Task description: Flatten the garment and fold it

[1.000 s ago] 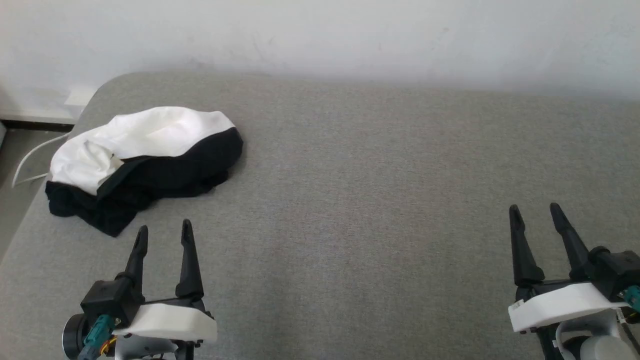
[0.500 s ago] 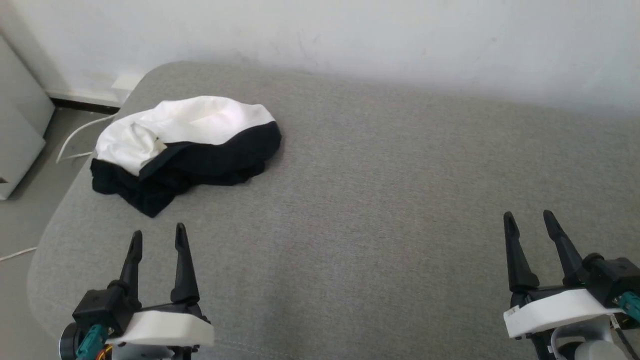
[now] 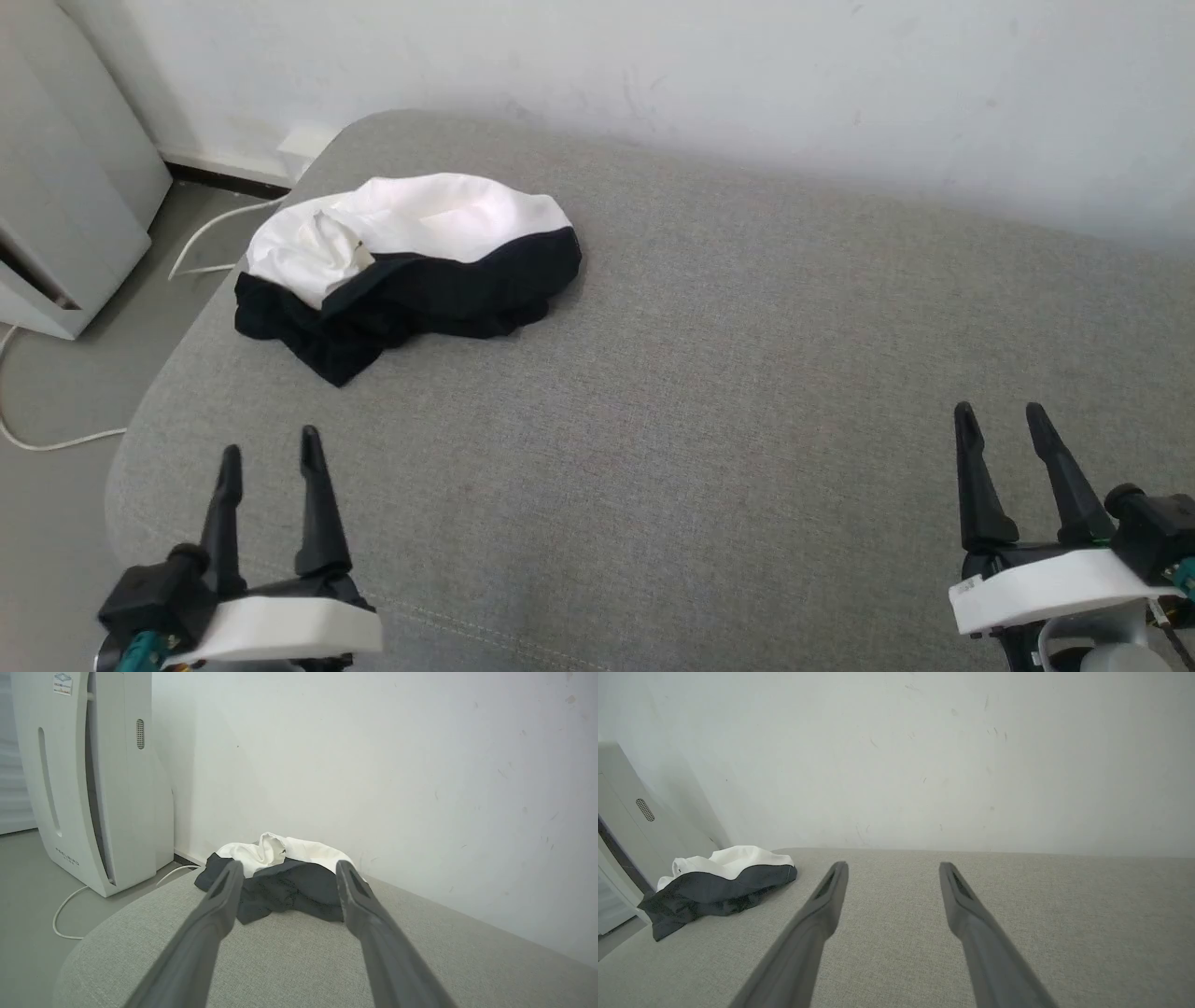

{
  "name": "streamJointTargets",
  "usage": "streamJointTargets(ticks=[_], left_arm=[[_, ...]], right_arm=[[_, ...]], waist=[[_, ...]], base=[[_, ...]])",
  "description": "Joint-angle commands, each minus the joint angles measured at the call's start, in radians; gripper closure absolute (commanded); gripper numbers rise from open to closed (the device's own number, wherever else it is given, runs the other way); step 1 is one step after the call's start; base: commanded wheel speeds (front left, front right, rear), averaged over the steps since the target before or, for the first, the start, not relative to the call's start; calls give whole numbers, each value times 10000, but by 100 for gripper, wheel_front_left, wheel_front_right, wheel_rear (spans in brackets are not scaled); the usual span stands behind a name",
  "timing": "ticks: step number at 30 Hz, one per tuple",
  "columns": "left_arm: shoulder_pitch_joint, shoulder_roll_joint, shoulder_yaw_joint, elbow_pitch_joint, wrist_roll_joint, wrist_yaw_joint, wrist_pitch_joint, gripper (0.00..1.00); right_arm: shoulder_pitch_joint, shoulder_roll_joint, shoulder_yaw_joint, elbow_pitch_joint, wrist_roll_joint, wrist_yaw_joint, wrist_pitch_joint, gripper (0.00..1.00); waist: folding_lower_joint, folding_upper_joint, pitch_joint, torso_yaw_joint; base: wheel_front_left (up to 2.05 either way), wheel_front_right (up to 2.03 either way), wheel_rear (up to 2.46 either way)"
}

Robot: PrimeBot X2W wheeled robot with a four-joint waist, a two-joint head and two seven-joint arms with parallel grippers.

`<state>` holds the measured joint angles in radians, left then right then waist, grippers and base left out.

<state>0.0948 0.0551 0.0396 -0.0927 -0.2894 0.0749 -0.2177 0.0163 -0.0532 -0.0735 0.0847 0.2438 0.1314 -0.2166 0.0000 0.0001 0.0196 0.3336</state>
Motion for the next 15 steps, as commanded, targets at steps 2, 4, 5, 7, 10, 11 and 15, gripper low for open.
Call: streamJointTargets(ticks=[2,4,5,7,10,11,15], left_arm=[[78,-43,157,-161,-307,78,-134,0],[-38,-44,322,-431,-1203,173,-175,0],[-84,-44,380,-552,-1509,163,-196,0],[-241,-45,450,-750,-1542,-43,-238,0],[-724,139,498,-896,-1483,-427,-294,0],[-966,287,497,-944,-1515,-488,-199,0],[-2350,1115,543,-1071,-1866,-621,1076,0]], right_arm=[[84,26,-66,53,129,-6,-146,0],[113,26,-94,62,146,-7,-187,0],[131,27,-107,72,148,-7,-208,0],[157,27,-158,80,143,-7,-250,0],[205,28,-305,86,151,-7,-313,0],[214,28,-361,81,154,-7,-334,0],[236,30,-584,52,164,-7,-417,0]], waist=[[0,-1,14,43],[0,-1,37,72],[0,-1,57,87],[0,-1,98,127],[0,-1,173,213],[0,-1,213,244],[0,-1,444,416]], base=[[0,0,0],[0,0,0],[0,0,0],[0,0,0],[0,0,0],[0,0,0],[0,0,0]])
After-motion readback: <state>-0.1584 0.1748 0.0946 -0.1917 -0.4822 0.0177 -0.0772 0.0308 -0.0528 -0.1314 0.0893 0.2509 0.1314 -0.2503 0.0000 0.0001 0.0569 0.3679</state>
